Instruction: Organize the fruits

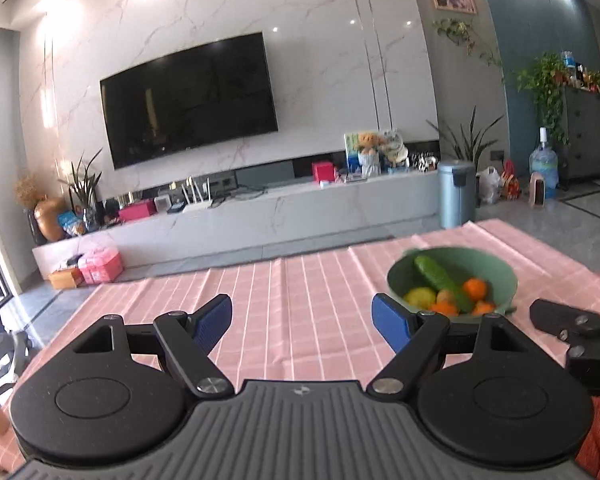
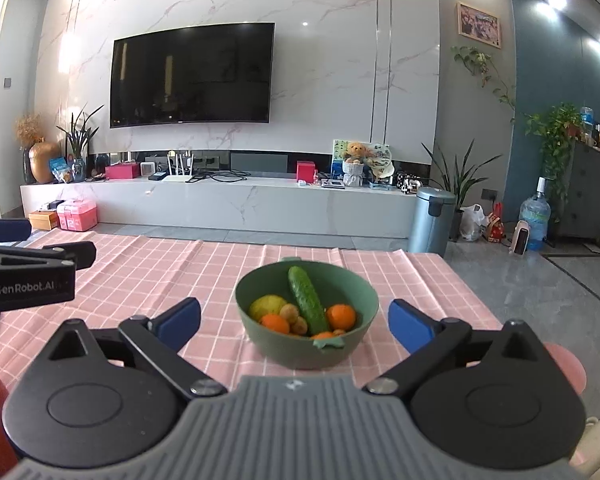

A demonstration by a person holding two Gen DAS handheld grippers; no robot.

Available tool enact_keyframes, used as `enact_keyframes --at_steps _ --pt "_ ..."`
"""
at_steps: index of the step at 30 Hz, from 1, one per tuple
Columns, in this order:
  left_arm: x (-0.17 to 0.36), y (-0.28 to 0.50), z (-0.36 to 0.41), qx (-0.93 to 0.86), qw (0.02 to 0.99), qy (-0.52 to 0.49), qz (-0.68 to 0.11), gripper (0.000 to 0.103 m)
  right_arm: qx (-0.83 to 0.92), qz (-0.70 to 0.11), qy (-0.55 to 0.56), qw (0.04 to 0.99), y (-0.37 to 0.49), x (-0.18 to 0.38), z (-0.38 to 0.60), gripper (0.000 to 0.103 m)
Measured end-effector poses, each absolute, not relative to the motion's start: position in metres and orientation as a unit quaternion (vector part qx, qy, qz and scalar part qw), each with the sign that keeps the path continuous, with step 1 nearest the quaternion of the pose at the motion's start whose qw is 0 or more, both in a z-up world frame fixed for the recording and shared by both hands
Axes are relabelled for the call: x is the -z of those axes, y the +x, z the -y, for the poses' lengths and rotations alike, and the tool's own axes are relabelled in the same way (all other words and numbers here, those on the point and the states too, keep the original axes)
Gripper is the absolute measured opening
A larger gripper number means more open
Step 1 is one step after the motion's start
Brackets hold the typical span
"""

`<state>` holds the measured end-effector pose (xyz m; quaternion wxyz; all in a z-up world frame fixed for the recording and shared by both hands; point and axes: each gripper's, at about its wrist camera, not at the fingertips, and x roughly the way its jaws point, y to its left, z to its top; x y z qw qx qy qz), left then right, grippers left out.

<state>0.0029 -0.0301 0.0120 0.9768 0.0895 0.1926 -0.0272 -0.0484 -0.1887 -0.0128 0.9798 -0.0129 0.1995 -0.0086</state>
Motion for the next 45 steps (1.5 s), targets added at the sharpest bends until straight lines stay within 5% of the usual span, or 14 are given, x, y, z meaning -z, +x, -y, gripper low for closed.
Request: enact_keyframes --at_steps 12,45 --pt "0.040 -0.004 0.032 0.022 0.957 0.118 -0.263 0.093 0.013 -0.248 0.003 0.969 -0.044 0.063 0.191 0.098" --pt "0.039 -0.004 0.031 0.028 0.953 0.107 -0.283 0.093 0.016 -0.256 0.023 0.966 -0.040 0.068 0.196 0.098"
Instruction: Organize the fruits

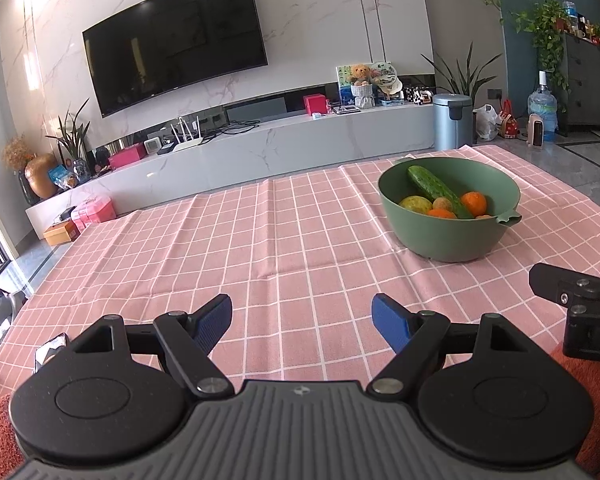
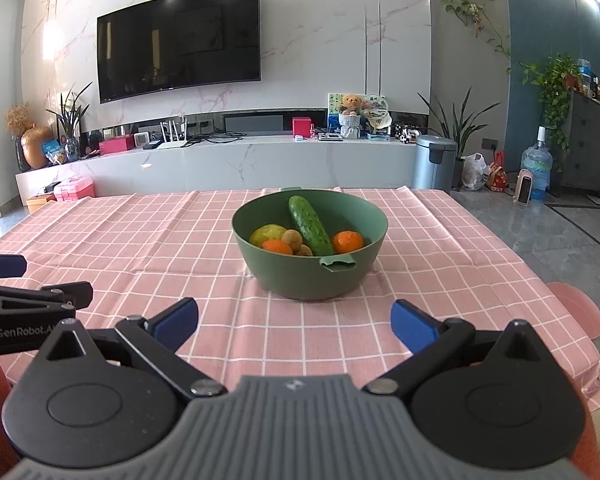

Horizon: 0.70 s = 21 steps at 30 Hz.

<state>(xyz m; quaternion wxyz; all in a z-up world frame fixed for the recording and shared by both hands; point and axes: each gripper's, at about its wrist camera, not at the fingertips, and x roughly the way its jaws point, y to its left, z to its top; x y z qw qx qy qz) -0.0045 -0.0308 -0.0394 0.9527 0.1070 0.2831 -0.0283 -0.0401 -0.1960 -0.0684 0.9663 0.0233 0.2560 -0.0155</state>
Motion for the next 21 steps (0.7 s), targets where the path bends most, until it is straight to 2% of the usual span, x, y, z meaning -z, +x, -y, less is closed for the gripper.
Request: enact_keyframes --at_steps 21 --pt "0.0412 -0.0053 0.0279 0.026 0.953 0.098 -0.287 0.093 0.017 -0.259 0.018 0.966 -0.0405 0.0697 0.1943 0.098"
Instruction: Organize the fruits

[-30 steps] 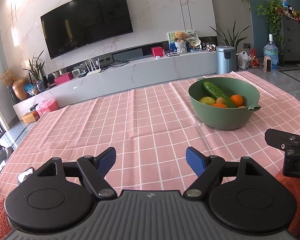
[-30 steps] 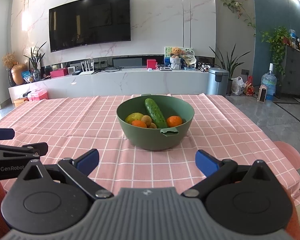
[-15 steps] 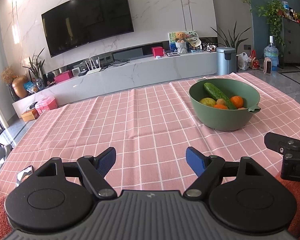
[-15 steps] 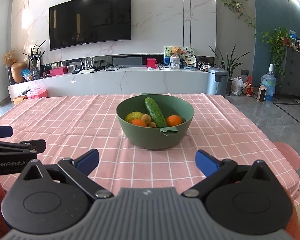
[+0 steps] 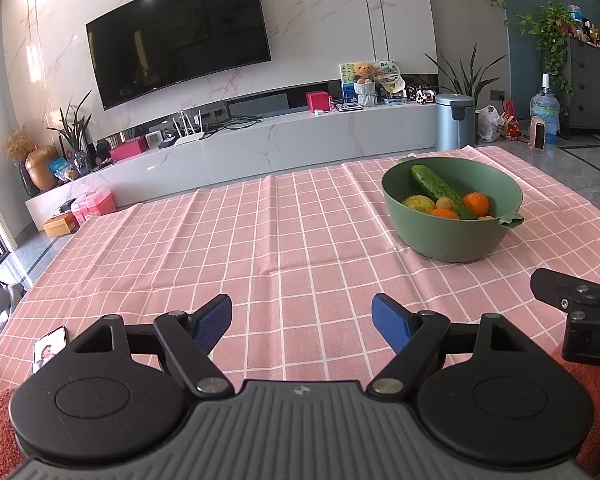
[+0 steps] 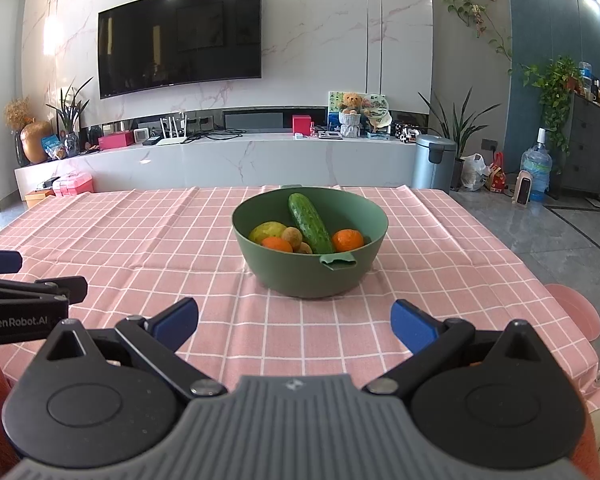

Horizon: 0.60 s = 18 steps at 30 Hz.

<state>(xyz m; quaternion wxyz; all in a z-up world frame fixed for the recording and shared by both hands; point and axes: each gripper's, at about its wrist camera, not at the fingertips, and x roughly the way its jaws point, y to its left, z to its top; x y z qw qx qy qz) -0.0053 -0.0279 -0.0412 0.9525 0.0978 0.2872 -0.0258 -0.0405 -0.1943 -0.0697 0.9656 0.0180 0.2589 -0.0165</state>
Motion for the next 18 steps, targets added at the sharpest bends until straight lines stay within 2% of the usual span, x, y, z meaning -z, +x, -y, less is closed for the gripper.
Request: enact_keyframes --at_steps 18 --pt "0.0411 -0.0052 0.0266 0.025 0.953 0.096 -0.287 0.093 0.019 -0.261 0.016 0.965 -0.0411 0.0692 0.1941 0.098"
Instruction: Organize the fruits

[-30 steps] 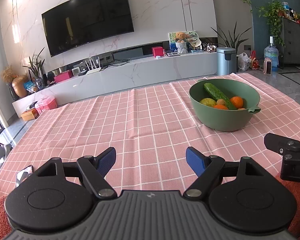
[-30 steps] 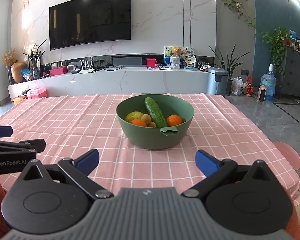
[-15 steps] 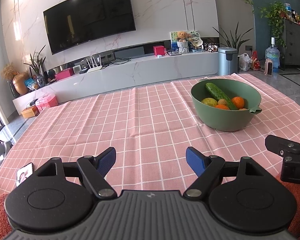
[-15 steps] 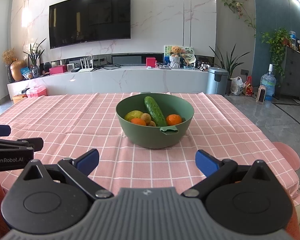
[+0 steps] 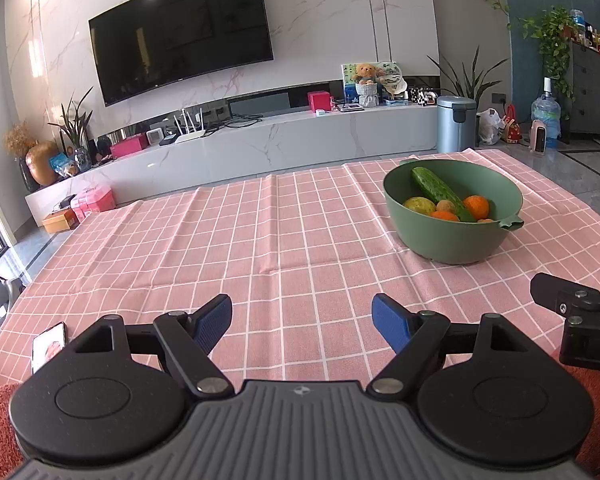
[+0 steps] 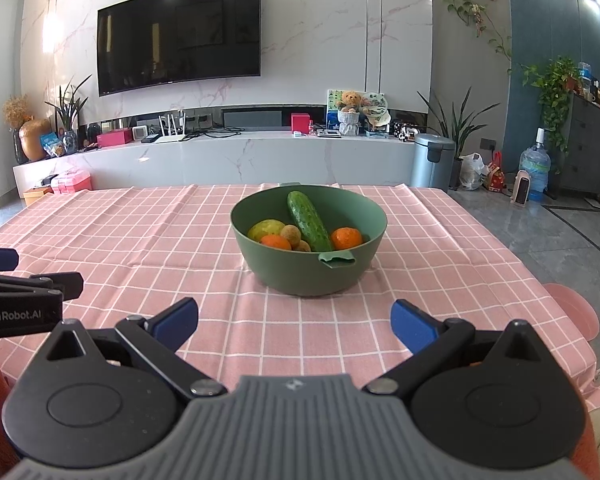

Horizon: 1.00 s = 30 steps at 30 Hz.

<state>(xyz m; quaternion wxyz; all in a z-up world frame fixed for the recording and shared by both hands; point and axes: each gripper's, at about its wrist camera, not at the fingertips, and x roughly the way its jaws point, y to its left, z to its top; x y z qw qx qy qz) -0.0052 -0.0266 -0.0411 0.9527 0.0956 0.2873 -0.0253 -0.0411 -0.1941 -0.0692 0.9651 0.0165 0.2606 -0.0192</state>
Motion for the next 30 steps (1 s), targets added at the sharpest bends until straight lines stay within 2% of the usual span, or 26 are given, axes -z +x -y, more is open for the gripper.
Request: enact_keyframes --at_steps 30 --pt "0.0343 -0.0100 0.0322 0.032 0.955 0.088 -0.282 0.093 0.020 -0.264 0.012 0.964 -0.0418 0.0705 0.1939 0.098"
